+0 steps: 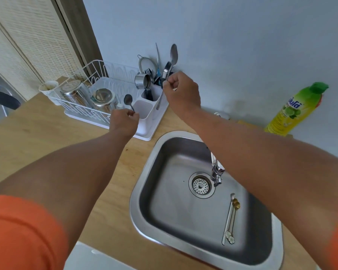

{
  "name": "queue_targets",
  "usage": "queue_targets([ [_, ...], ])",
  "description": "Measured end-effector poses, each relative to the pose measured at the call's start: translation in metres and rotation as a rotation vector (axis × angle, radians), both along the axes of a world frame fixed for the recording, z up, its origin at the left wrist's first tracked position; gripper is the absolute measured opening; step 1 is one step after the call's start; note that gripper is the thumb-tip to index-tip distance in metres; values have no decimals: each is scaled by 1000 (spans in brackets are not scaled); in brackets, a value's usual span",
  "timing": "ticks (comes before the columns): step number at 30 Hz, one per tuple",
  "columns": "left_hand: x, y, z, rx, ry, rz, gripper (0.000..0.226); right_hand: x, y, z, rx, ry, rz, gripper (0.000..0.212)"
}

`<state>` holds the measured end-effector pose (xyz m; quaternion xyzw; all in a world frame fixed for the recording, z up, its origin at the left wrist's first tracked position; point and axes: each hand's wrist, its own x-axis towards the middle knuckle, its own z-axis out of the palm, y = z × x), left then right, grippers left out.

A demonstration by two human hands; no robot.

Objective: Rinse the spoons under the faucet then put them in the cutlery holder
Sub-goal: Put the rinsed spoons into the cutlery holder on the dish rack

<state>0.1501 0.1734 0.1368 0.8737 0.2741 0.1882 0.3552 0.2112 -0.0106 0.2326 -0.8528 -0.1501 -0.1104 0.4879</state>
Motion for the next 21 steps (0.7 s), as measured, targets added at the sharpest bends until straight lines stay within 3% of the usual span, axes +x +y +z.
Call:
queue_targets([
  [12,-6,4,-3,19,11,-18,28,14,52,-44,-231,102,108,7],
  [16,-15,3,-11,-93,-61,-12,15,6,60,-61,-331,136,149,8],
  [21,-28,-5,-22,-177,-50,36,33,-7,57,-75,-399,198,159,12],
])
